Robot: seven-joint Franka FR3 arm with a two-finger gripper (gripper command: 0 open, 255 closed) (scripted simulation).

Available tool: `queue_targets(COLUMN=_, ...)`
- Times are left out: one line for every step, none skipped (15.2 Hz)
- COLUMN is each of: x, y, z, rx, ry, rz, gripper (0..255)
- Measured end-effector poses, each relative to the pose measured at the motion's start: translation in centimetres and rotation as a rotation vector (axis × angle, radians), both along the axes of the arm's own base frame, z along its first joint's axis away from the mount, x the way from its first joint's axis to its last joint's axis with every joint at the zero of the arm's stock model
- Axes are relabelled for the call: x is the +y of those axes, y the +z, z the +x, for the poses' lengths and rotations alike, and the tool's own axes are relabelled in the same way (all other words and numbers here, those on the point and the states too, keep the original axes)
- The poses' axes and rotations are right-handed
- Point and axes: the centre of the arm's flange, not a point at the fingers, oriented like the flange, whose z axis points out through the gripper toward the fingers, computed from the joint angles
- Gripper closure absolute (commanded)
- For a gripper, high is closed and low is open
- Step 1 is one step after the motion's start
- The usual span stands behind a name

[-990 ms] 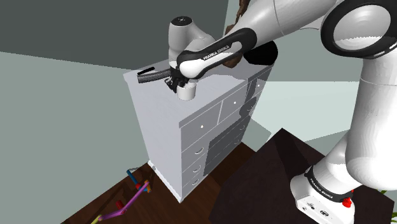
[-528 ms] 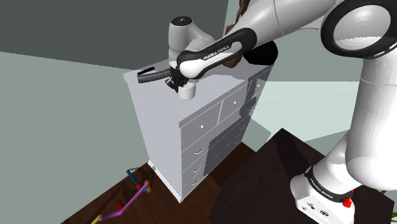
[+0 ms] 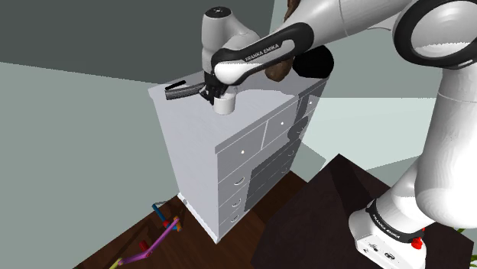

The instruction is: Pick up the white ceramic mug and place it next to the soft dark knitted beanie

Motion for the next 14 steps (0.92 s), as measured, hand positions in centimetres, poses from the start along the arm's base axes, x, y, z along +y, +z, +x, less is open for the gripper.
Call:
queue_targets(x=0.0, y=0.5, z=0.0, rx=0.000, ry=0.000, rz=0.000, gripper=255)
queue_targets(x=-0.1, y=1.0, z=0.0, rx=0.000, ry=0.000, rz=0.000, gripper=255)
queue_targets(x=-0.1, y=1.5, z=-0.1, rx=0.000, ry=0.000, rz=0.000, gripper=255)
queue_targets(x=0.0, y=2.1, z=-0.1, rx=0.000, ry=0.000, rz=0.000, gripper=255)
queue_targets(x=0.1, y=2.7, z=-0.1, rx=0.000, ry=0.000, rz=0.000, gripper=255)
queue_targets(x=0.0, y=3.4, z=-0.2, rx=0.000, ry=0.000, rz=0.000, gripper=255)
queue_targets(x=0.1, y=3.9, z=-0.1, rx=0.000, ry=0.000, rz=0.000, gripper=255)
queue_targets(x=0.0, y=4.5, z=-0.1, rx=0.000, ry=0.000, rz=0.000, gripper=255)
queue_targets(x=0.0, y=4.9, z=0.0, rx=0.000, ry=0.000, rz=0.000, gripper=255)
queue_targets(x=0.0, y=5.4, z=0.0, rx=0.000, ry=0.000, rz=0.000, gripper=255)
queue_targets(x=0.0, y=6.0, z=0.1, rx=0.000, ry=0.000, rz=0.000, gripper=255)
queue_targets(x=0.0, y=6.5, z=0.0, rx=0.000, ry=0.000, rz=0.000, gripper=255)
queue_targets(x=0.0, y=7.0, z=0.0, rx=0.000, ry=0.000, rz=0.000, gripper=255)
queue_targets(x=0.0, y=7.5, z=0.1, rx=0.000, ry=0.000, rz=0.000, gripper=255)
